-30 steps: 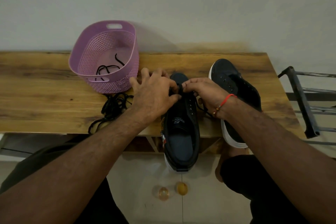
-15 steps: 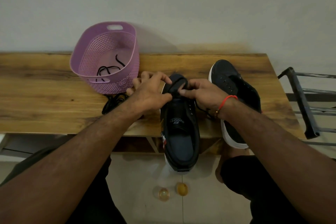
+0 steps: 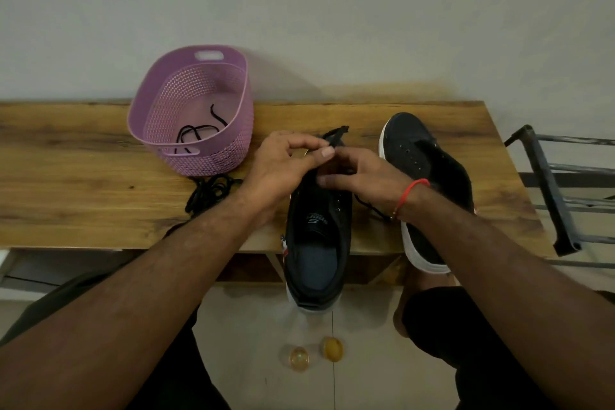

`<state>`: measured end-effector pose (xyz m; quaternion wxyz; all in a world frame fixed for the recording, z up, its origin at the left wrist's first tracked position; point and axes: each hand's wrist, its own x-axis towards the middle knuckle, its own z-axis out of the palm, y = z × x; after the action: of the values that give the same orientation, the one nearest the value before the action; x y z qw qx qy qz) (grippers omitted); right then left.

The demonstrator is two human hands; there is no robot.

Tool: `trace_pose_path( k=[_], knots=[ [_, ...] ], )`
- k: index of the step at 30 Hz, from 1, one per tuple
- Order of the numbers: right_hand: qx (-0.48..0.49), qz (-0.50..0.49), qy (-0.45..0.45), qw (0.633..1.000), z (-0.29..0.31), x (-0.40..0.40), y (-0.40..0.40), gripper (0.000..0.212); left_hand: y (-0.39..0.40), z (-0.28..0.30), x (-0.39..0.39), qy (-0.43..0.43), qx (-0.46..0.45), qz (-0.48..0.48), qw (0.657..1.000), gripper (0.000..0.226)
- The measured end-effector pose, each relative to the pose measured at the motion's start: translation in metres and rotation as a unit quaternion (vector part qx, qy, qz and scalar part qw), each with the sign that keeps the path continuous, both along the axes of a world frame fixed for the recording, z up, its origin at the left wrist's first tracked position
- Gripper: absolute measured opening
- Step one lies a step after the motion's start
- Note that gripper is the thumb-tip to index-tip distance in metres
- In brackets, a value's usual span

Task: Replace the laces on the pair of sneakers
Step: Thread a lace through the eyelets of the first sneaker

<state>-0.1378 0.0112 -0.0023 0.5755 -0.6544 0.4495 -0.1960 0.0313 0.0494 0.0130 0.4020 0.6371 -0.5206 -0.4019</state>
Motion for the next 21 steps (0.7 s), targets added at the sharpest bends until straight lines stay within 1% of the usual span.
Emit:
trace_pose_path(
  k=[1,2,4,6,8,10,11,12,13,14,15,17,19,20,21],
  knots=[
    [-0.027,0.0,0.002,1.0,-0.004,0.002,0.0,0.026,0.001,0.003,-0.002,0.043,-0.002,-0.004,0.999,0.011],
    [-0.045,-0.01,-0.002,0.999,-0.006,0.003,0.001,0.025,0.001,0.004,-0.003,0.063,-0.003,-0.013,0.998,0.012],
    [-0.06,-0.016,-0.006,0.998,-0.008,0.003,-0.001,0.024,0.002,0.006,-0.005,0.059,0.002,-0.024,0.998,0.014],
    [-0.08,0.004,0.022,0.997,-0.009,0.002,-0.001,0.028,0.002,0.004,-0.007,0.056,0.012,-0.024,0.998,0.016],
    [-0.092,0.012,0.039,0.995,-0.009,0.002,0.0,0.027,0.002,0.003,-0.006,0.061,0.02,-0.027,0.998,0.015],
    [-0.08,-0.02,0.009,0.997,-0.009,0.002,-0.002,0.02,0.001,0.003,-0.002,0.048,0.043,-0.051,0.997,0.018],
    [-0.067,-0.051,-0.023,0.996,-0.008,0.001,-0.003,0.016,0.0,0.001,0.001,0.008,0.061,-0.068,0.996,0.025],
    [-0.057,-0.084,-0.057,0.993,-0.006,-0.002,-0.005,0.012,0.0,-0.002,0.003,-0.073,0.075,-0.085,0.991,0.029],
    [-0.05,-0.115,-0.085,0.988,-0.002,-0.004,-0.008,0.01,0.0,-0.006,0.005,-0.173,0.08,-0.091,0.977,0.027],
    [-0.043,-0.143,-0.105,0.983,0.002,-0.007,-0.011,0.008,0.001,-0.01,0.007,-0.248,0.069,-0.085,0.963,0.022],
    [-0.028,-0.172,-0.123,0.977,0.005,-0.011,-0.014,0.007,0.002,-0.011,0.007,-0.285,0.05,-0.073,0.954,0.018],
    [0.027,-0.235,-0.171,0.957,0.008,-0.019,-0.019,0.005,0.005,-0.013,0.01,-0.315,0.023,-0.052,0.947,0.013],
    [0.072,-0.278,-0.202,0.936,0.009,-0.022,-0.021,0.009,0.004,-0.014,0.013,-0.358,0.003,-0.049,0.932,0.01],
    [0.072,-0.277,-0.195,0.938,0.009,-0.021,-0.02,0.013,0.003,-0.014,0.013,-0.367,-0.002,-0.046,0.929,0.01],
    [0.057,-0.256,-0.173,0.949,0.009,-0.019,-0.018,0.02,0.002,-0.015,0.012,-0.359,-0.003,-0.042,0.932,0.014]
  ],
)
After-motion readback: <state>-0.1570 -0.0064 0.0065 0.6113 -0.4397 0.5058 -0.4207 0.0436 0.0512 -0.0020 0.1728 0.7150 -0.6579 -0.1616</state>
